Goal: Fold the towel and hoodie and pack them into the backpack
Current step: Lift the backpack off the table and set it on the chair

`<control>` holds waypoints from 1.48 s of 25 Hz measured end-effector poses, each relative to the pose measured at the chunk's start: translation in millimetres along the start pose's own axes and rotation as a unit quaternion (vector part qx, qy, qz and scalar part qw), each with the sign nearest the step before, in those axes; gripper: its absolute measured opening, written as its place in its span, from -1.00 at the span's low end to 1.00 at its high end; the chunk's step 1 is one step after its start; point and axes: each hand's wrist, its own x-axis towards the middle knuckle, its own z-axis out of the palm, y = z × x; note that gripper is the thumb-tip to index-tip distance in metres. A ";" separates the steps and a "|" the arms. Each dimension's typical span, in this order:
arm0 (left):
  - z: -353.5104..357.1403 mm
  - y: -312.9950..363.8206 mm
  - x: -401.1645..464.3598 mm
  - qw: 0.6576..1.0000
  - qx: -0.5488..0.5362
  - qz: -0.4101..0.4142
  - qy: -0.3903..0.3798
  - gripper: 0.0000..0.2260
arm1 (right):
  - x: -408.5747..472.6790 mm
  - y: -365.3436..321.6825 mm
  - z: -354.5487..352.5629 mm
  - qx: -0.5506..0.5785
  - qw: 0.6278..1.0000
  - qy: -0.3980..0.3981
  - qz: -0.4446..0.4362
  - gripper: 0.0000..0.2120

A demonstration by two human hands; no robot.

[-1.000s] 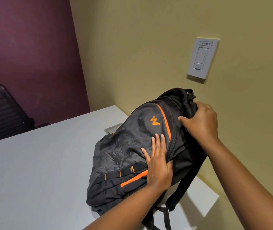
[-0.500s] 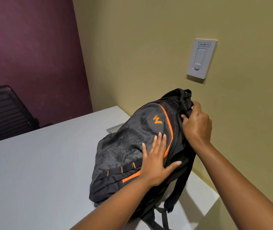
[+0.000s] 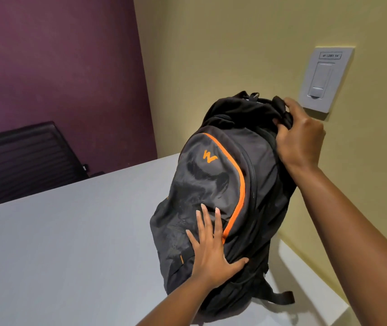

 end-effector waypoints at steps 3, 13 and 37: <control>5.1 23.0 12.8 1.000 0.017 -0.007 0.007 0.02 | 22.6 -1.2 -1.4 0.014 0.999 0.014 -0.026 -0.62; 42.4 71.2 48.5 0.989 -0.051 0.109 -0.087 0.03 | 45.1 72.2 -33.8 -0.059 0.996 0.067 -0.022 -0.61; 68.1 18.7 37.8 0.986 -0.002 0.037 -0.163 0.07 | -6.6 87.4 17.4 -0.396 0.882 -0.178 -0.185 -0.21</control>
